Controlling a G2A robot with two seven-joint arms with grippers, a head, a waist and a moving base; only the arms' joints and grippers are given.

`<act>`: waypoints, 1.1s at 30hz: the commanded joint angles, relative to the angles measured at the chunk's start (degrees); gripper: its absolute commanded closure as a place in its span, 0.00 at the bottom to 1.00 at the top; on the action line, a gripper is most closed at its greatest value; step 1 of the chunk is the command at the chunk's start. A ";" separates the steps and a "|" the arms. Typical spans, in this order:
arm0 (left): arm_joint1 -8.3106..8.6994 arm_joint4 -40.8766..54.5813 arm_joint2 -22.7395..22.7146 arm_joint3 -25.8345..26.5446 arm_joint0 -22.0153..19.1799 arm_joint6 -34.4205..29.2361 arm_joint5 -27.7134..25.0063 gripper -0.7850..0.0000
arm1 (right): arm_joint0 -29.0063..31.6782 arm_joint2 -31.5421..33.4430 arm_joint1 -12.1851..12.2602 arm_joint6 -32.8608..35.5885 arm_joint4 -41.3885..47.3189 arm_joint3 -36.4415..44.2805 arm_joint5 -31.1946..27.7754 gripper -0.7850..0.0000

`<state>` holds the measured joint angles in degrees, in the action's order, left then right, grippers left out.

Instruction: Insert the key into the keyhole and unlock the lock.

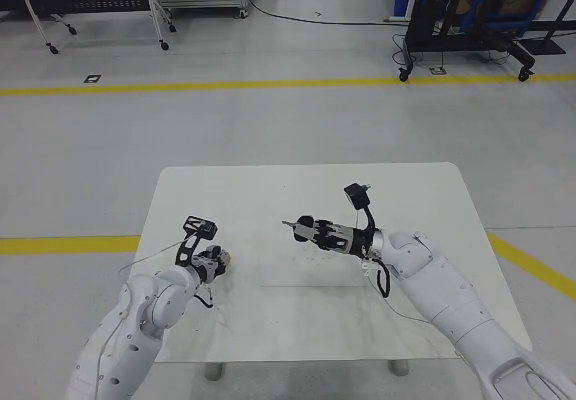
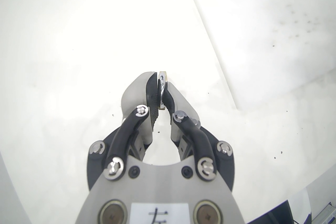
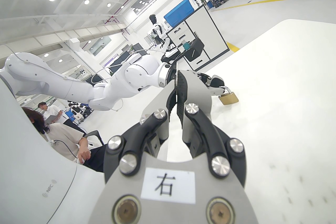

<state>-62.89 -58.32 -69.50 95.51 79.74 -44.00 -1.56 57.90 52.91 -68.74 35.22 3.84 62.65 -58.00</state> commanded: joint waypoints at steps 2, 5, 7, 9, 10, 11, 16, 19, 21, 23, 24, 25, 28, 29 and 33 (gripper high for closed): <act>-0.10 -0.02 0.12 -0.89 -0.49 -0.05 0.22 1.00 | 0.00 0.00 0.00 0.00 0.00 0.00 0.00 1.00; -0.25 -0.21 0.45 -1.83 -1.27 0.03 0.59 1.00 | 0.00 0.00 0.00 0.00 0.00 0.00 0.00 1.00; -0.34 -0.17 0.60 -2.16 -1.61 0.05 0.71 1.00 | 0.00 0.00 0.00 0.00 0.00 0.00 0.00 1.00; -0.40 -0.10 0.63 -2.32 -1.94 -0.05 0.74 1.00 | 0.00 0.00 0.00 0.00 0.00 0.00 0.00 1.00; -0.43 0.02 0.55 -2.37 -2.06 0.08 0.85 1.00 | 0.00 0.00 0.00 0.00 0.00 0.00 0.00 1.00; -0.47 0.70 0.33 -2.31 -2.16 0.54 0.87 1.00 | 0.00 0.00 0.00 0.00 0.00 0.00 0.00 1.00; -0.73 13.44 -2.40 -2.49 -2.10 3.24 -4.29 1.00 | 0.00 0.00 0.00 0.00 0.00 0.00 0.00 1.00; -0.68 23.48 -4.55 -2.59 -1.98 2.81 -10.14 1.00 | 0.00 0.00 0.00 0.00 0.00 0.00 0.00 1.00; -0.46 27.94 -5.55 -1.50 -1.32 1.67 -15.15 1.00 | 0.00 0.00 0.00 0.00 0.00 0.00 0.00 1.00; -0.25 28.54 -5.86 -0.63 -0.83 0.67 -18.18 1.00 | 0.00 0.00 0.00 0.00 0.00 0.00 0.00 1.00; -0.25 28.54 -5.86 -0.63 -0.83 0.67 -18.18 1.00 | 0.00 0.00 0.00 0.00 0.00 0.00 0.00 1.00; -0.25 28.54 -5.86 -0.63 -0.83 0.67 -18.18 1.00 | 0.00 0.00 0.00 0.00 0.00 0.00 0.00 1.00; -0.25 28.54 -5.86 -0.63 -0.83 0.67 -18.18 1.00 | 0.00 0.00 0.00 0.00 0.00 0.00 0.00 1.00; -0.25 28.54 -5.86 -0.63 -0.83 0.67 -18.18 1.00 | 0.08 0.02 -0.03 -0.30 0.17 0.22 0.23 1.00; -0.90 49.33 -5.69 -5.08 -2.58 -1.81 -19.12 1.00 | 0.46 0.78 -0.70 -7.02 4.45 1.14 1.66 1.00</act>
<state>-63.62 -23.57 -75.24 92.67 78.26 -43.42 -20.13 58.38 53.55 -69.21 30.44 6.63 63.94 -56.47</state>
